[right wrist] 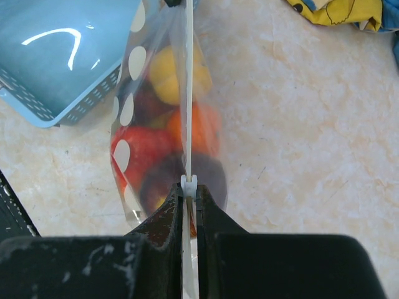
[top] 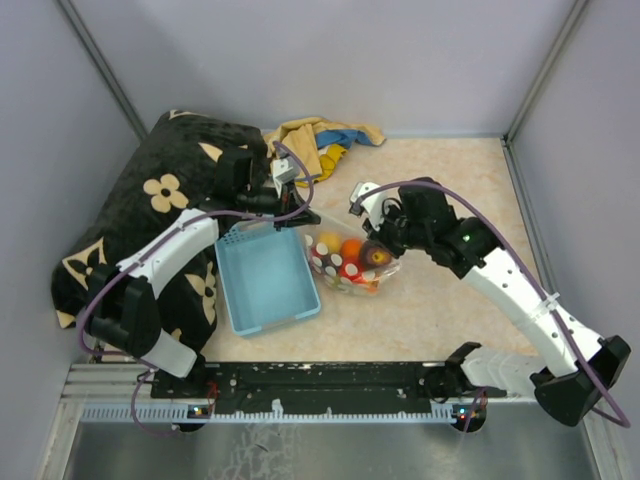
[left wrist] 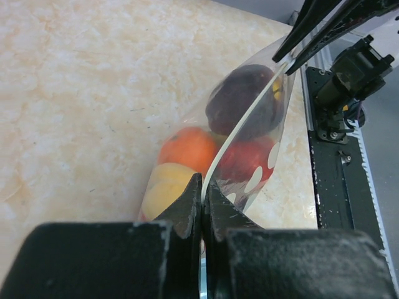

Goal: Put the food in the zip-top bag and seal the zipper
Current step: Zip the zipper food storage bag at the center of the board.

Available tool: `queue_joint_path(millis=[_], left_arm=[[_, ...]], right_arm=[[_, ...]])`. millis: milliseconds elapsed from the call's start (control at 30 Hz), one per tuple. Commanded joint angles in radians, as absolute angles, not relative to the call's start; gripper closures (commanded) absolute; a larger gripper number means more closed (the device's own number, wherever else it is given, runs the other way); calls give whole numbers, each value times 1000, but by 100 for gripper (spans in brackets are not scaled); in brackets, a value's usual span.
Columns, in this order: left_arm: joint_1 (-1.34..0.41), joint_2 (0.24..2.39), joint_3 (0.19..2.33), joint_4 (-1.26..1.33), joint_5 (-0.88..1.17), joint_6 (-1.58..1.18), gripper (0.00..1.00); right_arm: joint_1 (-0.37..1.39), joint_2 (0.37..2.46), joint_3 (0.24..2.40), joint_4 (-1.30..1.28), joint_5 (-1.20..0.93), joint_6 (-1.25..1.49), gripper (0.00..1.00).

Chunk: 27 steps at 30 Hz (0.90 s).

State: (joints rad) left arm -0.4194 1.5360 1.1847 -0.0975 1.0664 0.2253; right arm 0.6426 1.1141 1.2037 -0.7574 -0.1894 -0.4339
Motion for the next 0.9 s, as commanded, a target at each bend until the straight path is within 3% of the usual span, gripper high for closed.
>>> queue_joint_path(millis=[0,867], left_arm=[[-390,1515,1194,-92,990,235,100],[-365,1672,1359,-66,824,220,100]], right_arm=[[623,1053,1196,-835,-123,-445,100],[583,929,1137,-954,-16,-456,100]])
